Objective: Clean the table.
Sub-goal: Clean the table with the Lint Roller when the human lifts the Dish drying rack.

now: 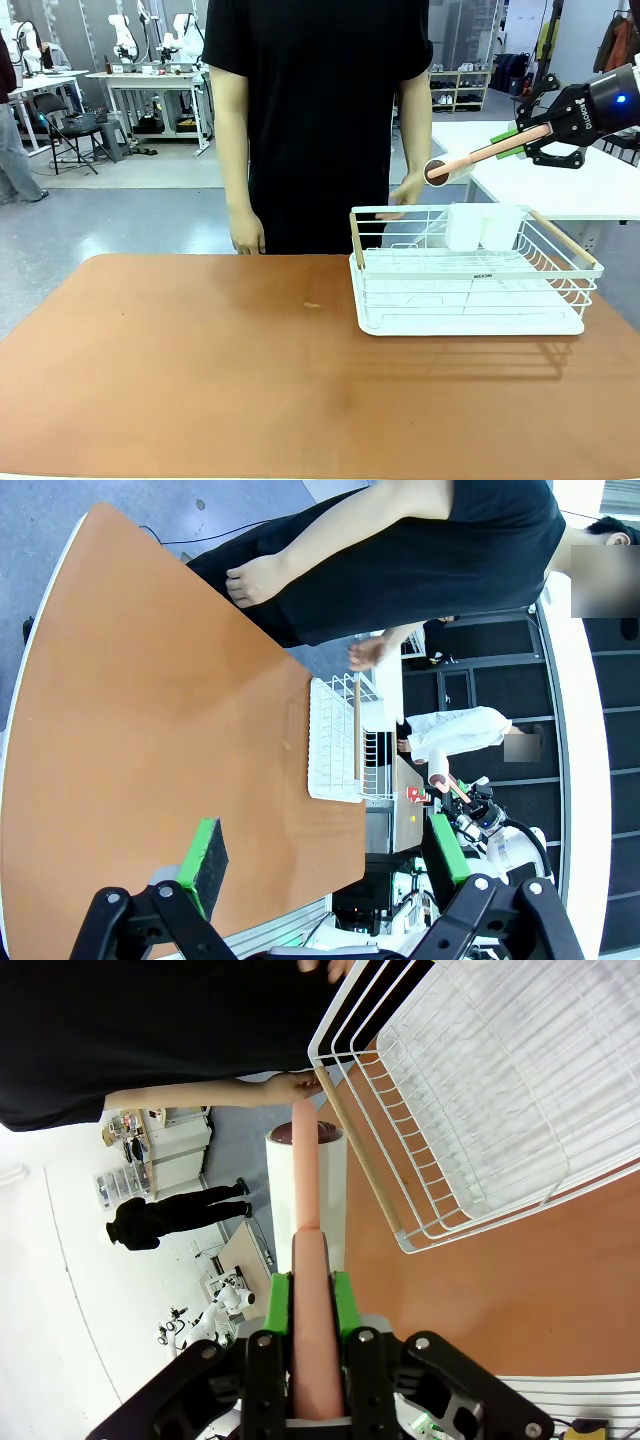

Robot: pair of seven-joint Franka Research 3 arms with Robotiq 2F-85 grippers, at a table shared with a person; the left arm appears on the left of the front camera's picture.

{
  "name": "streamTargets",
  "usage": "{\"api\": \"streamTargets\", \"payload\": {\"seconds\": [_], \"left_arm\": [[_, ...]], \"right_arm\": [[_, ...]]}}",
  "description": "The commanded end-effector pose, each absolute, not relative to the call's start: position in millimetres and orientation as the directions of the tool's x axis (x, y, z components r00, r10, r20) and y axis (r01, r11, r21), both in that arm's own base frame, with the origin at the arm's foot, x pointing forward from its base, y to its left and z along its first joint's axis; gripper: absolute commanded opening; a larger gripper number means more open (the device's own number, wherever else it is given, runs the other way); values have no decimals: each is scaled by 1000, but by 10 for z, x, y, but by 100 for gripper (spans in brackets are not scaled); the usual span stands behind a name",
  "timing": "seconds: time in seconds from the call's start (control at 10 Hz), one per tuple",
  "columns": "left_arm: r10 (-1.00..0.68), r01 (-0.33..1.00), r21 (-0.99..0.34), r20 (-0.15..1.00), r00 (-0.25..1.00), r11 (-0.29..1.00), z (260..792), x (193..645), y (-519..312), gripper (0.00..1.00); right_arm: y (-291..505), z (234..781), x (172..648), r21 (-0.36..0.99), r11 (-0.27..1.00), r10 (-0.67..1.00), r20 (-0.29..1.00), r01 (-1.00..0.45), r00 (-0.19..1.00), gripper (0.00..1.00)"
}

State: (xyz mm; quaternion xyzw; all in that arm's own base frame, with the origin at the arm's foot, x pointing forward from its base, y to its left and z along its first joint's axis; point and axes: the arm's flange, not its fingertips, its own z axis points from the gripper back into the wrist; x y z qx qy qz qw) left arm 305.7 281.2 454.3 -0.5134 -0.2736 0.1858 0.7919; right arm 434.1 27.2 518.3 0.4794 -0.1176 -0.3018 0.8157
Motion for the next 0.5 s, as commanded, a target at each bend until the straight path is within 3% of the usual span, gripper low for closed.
{"api": "streamTargets", "payload": {"seconds": [0.0, 0.4], "left_arm": [[574, 20, -919, 264, 775, 394, 4544, 3031, 2813, 100], [574, 20, -919, 264, 775, 394, 4544, 3031, 2813, 100]], "right_arm": [[282, 5189, 4341, 853, 358, -605, -97, 379, 791, 0], [282, 5189, 4341, 853, 358, -605, -97, 379, 791, 0]]}}
